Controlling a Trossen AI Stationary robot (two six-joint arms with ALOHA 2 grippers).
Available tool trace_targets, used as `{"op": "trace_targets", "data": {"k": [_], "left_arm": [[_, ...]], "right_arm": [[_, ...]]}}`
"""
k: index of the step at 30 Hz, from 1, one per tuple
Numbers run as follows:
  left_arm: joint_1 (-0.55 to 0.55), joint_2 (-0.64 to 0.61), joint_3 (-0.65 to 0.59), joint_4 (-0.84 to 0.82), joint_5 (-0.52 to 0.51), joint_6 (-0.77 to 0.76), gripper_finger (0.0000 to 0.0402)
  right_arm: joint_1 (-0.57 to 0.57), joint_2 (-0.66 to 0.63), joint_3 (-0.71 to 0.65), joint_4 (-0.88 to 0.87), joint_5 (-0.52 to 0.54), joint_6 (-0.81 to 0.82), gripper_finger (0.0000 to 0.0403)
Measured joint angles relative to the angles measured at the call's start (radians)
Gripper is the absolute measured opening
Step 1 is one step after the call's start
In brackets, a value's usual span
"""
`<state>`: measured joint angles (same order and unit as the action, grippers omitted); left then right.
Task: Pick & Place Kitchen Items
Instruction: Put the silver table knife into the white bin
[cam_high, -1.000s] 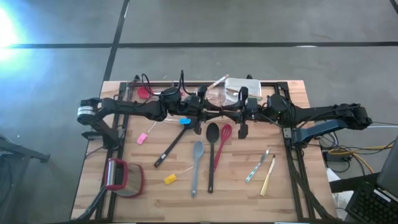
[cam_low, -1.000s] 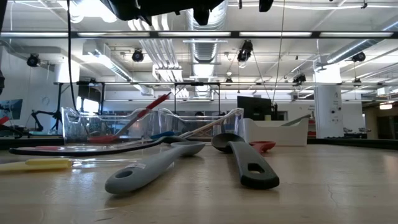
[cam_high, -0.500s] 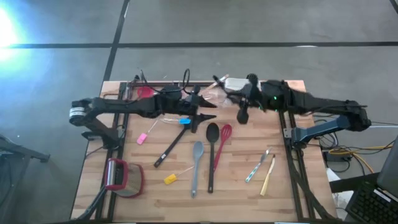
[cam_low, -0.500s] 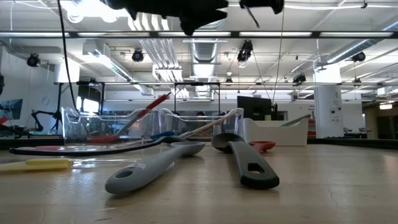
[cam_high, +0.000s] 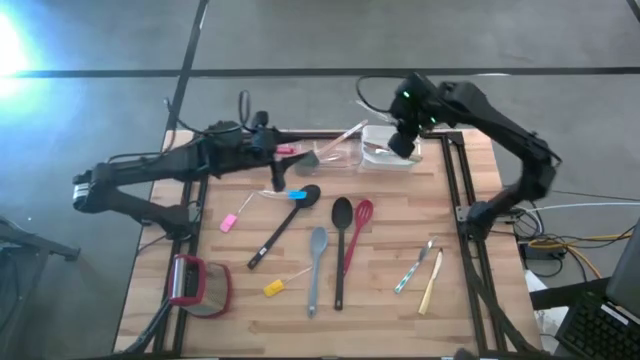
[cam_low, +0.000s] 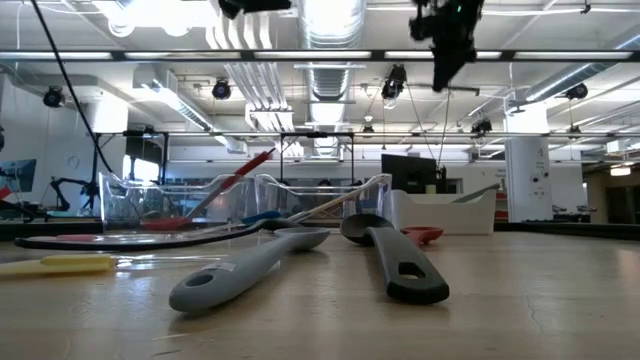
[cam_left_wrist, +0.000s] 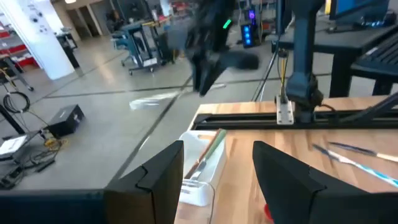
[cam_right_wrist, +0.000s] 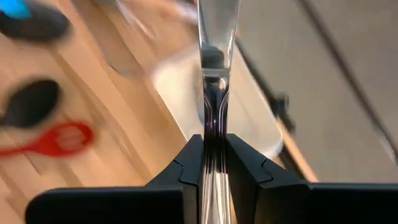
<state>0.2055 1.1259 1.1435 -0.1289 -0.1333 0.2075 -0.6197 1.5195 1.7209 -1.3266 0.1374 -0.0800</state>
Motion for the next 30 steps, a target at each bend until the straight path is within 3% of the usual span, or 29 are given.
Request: {"op": "trace_targets", "data": {"k": [6, 16, 30], "left_arm": [[0.0, -0.069, -0.001, -0.059, 0.0, -0.004, 0.0197], [0.0, -0.102, -0.002, -0.184, -0.047, 0.002, 0.0197], [0.0, -0.104, -0.002, -0.202, -0.077, 0.027, 0.0197]], "right_arm": [[-0.095, 0.17, 0.073, -0.164, -0.006, -0.054, 0.0035], [-0.155, 0.319, 0.016, -0.238, -0.008, -0.082, 0.0035], [-0.169, 0.44, -0.05, -0.173, -0.007, -0.114, 0.0035]]}}
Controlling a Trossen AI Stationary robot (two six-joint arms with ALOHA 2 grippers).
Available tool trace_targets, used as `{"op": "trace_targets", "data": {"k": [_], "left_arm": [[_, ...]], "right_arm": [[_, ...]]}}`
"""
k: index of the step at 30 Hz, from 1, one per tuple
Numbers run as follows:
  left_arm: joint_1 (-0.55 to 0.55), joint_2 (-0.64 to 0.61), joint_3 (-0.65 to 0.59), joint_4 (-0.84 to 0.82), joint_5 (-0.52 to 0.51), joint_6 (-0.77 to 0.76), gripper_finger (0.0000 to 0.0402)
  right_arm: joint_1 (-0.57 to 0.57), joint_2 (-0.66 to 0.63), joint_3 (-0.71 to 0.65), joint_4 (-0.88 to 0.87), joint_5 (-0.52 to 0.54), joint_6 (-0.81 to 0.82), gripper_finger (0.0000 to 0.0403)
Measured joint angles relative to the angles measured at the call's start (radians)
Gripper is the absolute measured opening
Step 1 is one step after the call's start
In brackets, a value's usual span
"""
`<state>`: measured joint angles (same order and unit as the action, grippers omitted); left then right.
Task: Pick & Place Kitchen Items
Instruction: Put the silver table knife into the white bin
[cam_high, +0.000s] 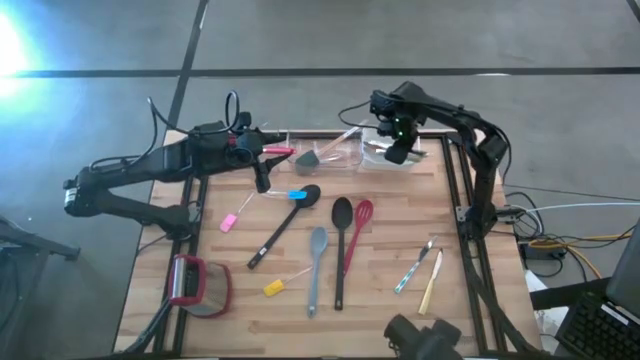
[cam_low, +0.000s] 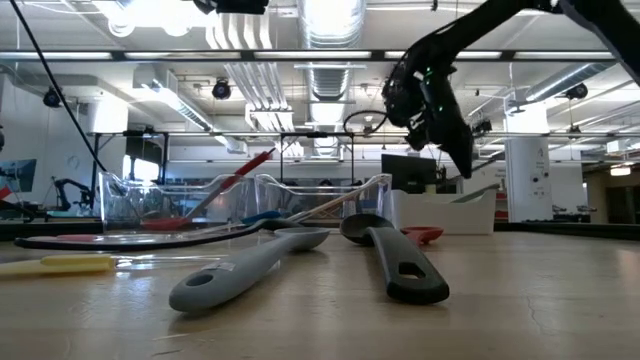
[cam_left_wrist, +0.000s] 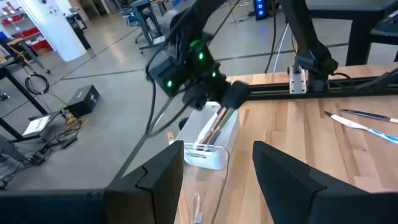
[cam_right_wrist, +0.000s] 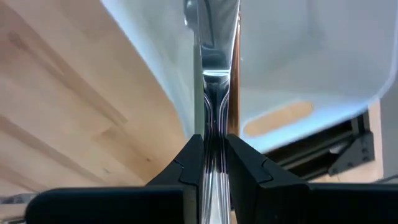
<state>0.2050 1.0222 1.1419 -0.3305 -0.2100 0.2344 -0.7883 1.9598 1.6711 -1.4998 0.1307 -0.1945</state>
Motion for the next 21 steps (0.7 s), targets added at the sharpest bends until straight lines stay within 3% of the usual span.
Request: {"op": "trace_targets", "data": {"k": [13, 21], "left_arm": [[0.0, 0.0, 0.0, -0.001, 0.001, 0.001, 0.0197], [0.0, 0.001, 0.0, -0.033, 0.002, -0.003, 0.0197]], "right_arm": [[-0.024, 0.165, 0.06, 0.015, 0.0, -0.012, 0.0036], [-0.029, 0.136, 0.056, 0.018, 0.0, 0.015, 0.0135]]}}
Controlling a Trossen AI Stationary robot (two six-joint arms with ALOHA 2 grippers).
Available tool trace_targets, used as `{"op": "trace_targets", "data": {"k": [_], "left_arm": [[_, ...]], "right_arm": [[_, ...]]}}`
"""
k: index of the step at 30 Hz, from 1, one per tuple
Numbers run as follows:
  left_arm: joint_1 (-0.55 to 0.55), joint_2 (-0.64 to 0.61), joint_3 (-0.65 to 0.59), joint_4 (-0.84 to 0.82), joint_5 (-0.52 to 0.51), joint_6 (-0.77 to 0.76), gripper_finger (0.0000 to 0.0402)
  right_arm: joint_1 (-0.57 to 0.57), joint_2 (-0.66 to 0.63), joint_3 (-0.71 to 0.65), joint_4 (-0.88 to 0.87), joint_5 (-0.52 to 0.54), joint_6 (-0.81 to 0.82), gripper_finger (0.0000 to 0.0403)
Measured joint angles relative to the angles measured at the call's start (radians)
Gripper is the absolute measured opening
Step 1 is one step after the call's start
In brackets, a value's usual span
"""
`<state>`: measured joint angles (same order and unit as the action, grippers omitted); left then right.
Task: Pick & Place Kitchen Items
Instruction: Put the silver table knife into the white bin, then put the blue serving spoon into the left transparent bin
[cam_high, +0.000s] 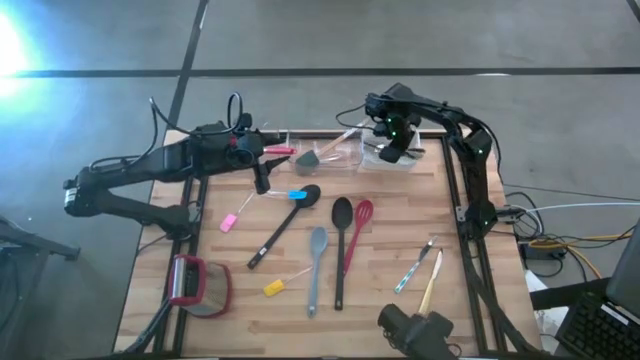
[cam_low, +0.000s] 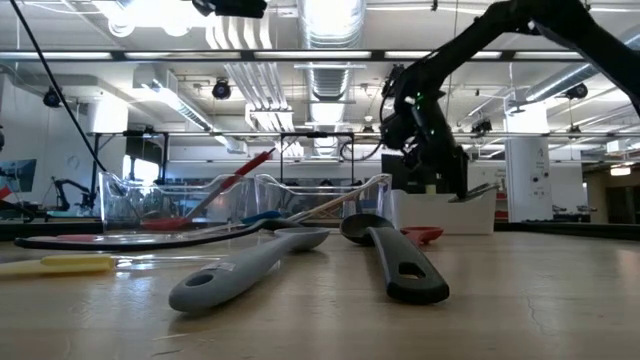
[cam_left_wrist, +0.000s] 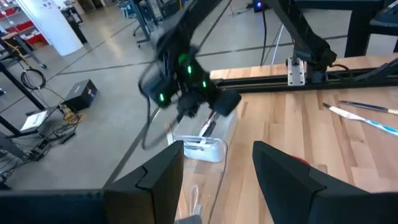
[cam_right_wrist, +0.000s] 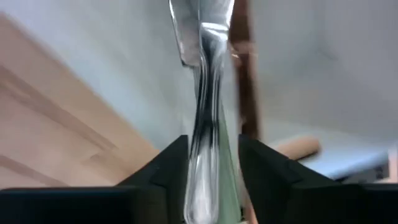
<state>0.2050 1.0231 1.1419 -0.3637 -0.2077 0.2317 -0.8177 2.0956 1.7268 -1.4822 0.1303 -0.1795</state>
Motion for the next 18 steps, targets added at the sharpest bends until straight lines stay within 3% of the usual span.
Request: {"op": "trace_targets", "data": {"k": [5, 11, 18], "left_arm": [[0.0, 0.0, 0.0, -0.087, 0.001, -0.048, 0.0197], [-0.018, 0.024, -0.022, -0.27, 0.028, -0.161, 0.0197], [-0.06, 0.08, -0.134, -0.282, 0.06, -0.184, 0.0197]], "right_arm": [[0.001, -0.079, 0.0, -0.003, -0.004, 0.037, 0.0171], [0.017, -0.242, -0.013, -0.003, -0.022, 0.101, 0.0183], [0.091, -0.46, -0.078, 0.036, -0.174, 0.169, 0.0174]]}}
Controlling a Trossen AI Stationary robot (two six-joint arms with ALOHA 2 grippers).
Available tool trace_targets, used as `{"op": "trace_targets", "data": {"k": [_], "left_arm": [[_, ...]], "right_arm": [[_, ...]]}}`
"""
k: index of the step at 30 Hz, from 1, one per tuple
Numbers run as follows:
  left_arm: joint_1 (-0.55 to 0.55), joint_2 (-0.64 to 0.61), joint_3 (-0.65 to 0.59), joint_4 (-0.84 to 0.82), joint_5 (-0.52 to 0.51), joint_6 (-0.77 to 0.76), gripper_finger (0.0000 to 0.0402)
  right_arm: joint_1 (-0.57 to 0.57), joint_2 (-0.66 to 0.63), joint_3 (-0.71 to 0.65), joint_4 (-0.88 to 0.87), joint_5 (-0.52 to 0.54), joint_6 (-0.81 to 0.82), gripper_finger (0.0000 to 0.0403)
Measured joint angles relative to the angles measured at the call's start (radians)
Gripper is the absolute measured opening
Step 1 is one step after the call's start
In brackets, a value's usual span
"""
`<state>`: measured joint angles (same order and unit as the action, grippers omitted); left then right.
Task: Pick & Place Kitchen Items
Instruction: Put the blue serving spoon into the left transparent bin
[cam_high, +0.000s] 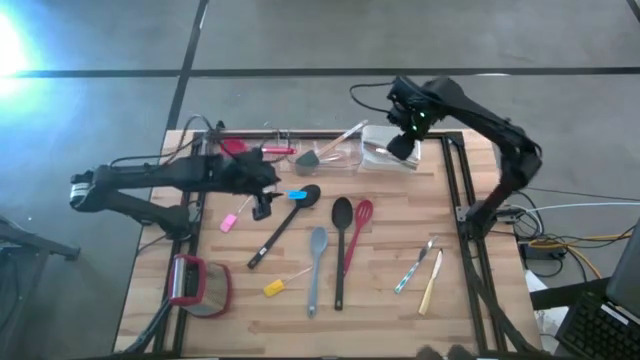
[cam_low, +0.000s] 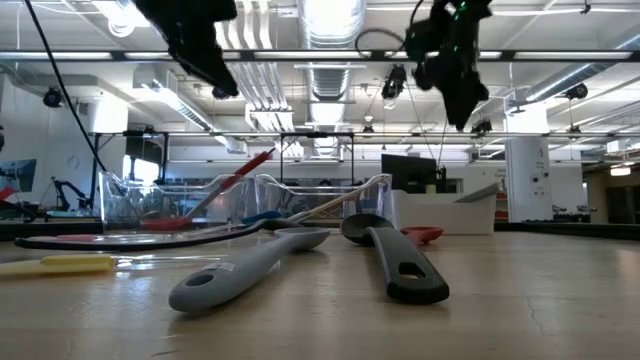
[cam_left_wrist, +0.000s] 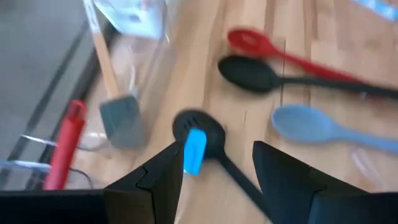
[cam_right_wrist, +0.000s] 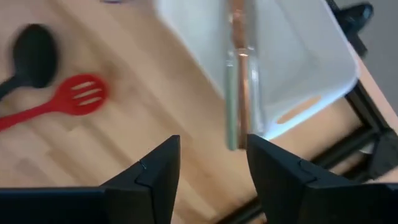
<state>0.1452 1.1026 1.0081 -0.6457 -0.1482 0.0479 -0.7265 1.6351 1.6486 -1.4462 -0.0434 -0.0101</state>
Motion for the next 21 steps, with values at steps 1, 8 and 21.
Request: {"op": "trace_targets", "data": {"k": [1, 8, 21], "left_arm": [[-0.004, 0.011, -0.012, -0.001, 0.0, 0.002, 0.0197], [-0.038, 0.099, -0.08, 0.022, 0.115, 0.144, 0.0197], [-0.277, 0.388, -0.046, 0.261, 0.26, 0.722, 0.0197]], "right_arm": [[0.019, -0.03, -0.014, 0.007, -0.008, 0.009, 0.0172], [0.182, -0.234, -0.127, 0.083, -0.018, 0.104, 0.0159], [0.346, -0.389, -0.229, 0.233, -0.017, 0.195, 0.0141]]}}
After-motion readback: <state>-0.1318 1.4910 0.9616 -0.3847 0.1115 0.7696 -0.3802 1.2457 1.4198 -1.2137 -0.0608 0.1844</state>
